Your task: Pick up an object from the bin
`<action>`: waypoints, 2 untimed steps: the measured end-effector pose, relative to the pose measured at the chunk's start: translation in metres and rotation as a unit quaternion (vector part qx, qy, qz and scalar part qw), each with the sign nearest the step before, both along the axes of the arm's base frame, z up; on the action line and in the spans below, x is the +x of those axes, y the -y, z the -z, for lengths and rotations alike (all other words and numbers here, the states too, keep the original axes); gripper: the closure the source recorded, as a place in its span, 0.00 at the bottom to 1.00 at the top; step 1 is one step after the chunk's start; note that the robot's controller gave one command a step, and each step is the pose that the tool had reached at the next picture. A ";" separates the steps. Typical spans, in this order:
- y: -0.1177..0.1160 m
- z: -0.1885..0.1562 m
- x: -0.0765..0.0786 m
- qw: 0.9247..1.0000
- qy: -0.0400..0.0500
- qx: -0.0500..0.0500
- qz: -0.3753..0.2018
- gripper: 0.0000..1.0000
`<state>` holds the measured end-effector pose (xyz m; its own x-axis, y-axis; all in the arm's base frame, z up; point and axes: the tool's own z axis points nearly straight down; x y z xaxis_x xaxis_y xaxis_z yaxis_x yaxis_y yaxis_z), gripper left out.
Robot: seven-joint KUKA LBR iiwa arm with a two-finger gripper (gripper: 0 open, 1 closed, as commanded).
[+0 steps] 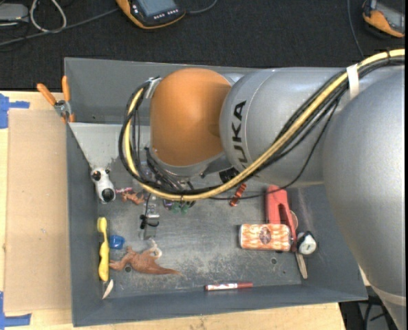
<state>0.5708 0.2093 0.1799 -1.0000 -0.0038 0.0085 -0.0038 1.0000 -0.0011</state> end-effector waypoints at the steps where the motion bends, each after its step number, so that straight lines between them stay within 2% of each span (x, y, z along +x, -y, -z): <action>1: 0.001 -0.005 0.002 1.000 0.004 0.001 0.002 0.00; 2: 0.034 0.032 -0.038 0.999 0.005 0.002 -0.037 0.00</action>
Offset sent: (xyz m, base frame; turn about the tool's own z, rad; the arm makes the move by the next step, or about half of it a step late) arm -0.0866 -0.0764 -0.0775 -0.1559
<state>0.5324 0.1753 0.1480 -0.9970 -0.0772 -0.0018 -0.0772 0.9970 0.0019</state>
